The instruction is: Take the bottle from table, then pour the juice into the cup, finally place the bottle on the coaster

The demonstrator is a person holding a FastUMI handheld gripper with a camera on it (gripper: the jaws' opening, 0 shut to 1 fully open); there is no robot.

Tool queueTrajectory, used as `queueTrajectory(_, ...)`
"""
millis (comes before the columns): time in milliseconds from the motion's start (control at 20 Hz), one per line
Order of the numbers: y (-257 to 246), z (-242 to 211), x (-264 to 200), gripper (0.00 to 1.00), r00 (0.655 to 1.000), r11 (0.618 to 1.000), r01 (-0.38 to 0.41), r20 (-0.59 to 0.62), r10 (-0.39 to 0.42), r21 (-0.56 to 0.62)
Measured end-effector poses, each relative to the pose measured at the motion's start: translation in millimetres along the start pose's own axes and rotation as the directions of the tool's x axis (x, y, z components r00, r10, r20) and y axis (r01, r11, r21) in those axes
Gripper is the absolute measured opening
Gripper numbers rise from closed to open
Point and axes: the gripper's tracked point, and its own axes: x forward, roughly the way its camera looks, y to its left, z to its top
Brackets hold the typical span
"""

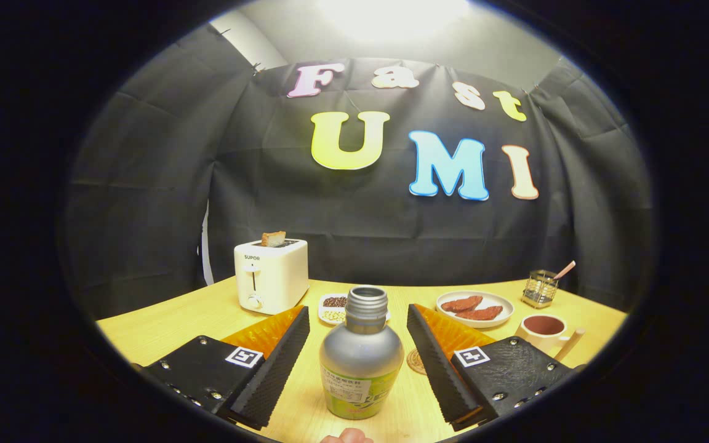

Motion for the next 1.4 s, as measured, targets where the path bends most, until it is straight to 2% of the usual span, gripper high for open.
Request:
queueTrajectory(300, -3, -37, 9, 0.98, 0.999, 1.0, 0.001, -0.046, 0.001, 0.03)
queueTrajectory(450, 0, -50, 12, 0.96, 0.999, 1.0, -0.019, -0.048, 0.019, 0.004)
queueTrajectory(550, -3, -52, 11, 0.81, 0.998, 1.0, -0.013, -0.058, 0.013, -0.005)
queueTrajectory(650, -6, -45, 8, 0.79, 0.999, 1.0, -0.006, -0.054, 0.007, 0.001)
queueTrajectory(800, -10, -21, 1, 0.78, 1.0, 0.997, -0.019, -0.008, 0.02, 0.072)
queueTrajectory(950, -25, -7, -5, 0.78, 1.0, 0.982, -0.01, -0.011, 0.013, 0.187)
queueTrajectory(1050, -34, -2, -7, 0.78, 1.0, 0.957, -0.012, -0.02, 0.019, 0.29)
queueTrajectory(1200, -45, 4, -4, 0.77, 0.998, 0.879, -0.035, -0.022, 0.052, 0.476)
queueTrajectory(1400, -61, 7, -3, 0.77, 0.998, 0.789, -0.025, -0.026, 0.051, 0.614)
